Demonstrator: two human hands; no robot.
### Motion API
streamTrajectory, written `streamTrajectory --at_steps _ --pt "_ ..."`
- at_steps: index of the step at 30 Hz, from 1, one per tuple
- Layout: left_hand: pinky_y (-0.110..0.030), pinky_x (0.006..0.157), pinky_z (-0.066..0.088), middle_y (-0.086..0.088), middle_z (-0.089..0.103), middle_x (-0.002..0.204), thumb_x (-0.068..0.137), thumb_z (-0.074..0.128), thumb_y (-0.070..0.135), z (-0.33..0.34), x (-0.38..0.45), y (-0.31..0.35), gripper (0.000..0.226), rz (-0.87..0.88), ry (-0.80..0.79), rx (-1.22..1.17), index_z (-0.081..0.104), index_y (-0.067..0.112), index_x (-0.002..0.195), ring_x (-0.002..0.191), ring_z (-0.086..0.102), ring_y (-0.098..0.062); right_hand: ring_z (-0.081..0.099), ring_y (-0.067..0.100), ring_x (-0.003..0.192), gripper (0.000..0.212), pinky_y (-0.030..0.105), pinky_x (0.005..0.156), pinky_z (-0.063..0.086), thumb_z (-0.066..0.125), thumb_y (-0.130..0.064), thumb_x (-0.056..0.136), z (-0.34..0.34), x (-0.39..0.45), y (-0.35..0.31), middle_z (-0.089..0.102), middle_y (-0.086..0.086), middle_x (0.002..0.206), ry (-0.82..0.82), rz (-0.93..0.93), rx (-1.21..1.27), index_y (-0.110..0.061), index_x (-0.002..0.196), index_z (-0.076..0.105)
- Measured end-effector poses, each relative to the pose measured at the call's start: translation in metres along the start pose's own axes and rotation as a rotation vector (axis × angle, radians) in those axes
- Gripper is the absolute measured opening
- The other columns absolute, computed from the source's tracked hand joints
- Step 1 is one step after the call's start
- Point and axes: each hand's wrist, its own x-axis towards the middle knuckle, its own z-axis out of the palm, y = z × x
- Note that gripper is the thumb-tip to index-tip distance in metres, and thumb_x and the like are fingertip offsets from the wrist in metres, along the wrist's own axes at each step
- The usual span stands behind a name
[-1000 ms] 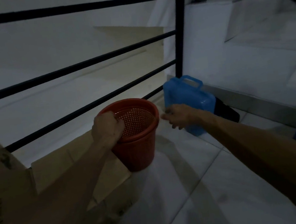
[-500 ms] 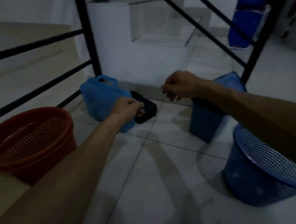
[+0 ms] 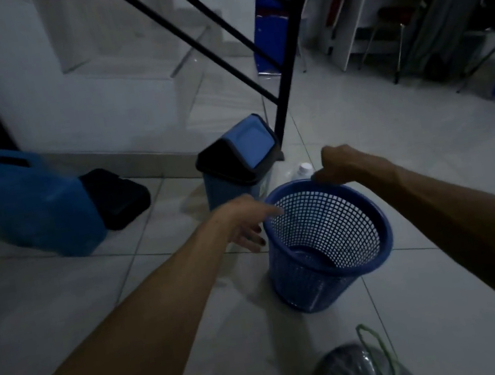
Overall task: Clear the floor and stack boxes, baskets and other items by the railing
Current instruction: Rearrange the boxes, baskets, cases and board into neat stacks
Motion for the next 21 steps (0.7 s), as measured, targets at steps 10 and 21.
streamTrajectory --at_steps 10,21 --pt "-0.029 0.055 0.060 -0.008 0.073 0.065 0.085 0.063 0.006 -0.039 0.000 -0.023 0.024 -0.046 0.052 -0.053 0.064 -0.002 0.108 0.055 0.071 -0.019 0.066 0.031 0.085 0.036 0.045 0.067 0.062 0.061 -0.035 0.097 0.009 0.002 0.026 0.064 0.015 0.094 -0.413 0.271 0.219 -0.005 0.116 0.059" --pt "-0.033 0.069 0.061 -0.012 0.076 0.100 0.086 0.076 0.034 -0.167 -0.068 -0.097 0.035 0.029 0.416 -0.506 0.070 0.008 0.109 0.082 0.071 -0.022 0.069 0.024 0.081 0.033 0.028 0.048 0.056 0.057 -0.031 0.101 -0.017 -0.001 -0.120 0.069 0.015 0.105 -0.367 -0.057 0.596 -0.004 0.119 0.059"
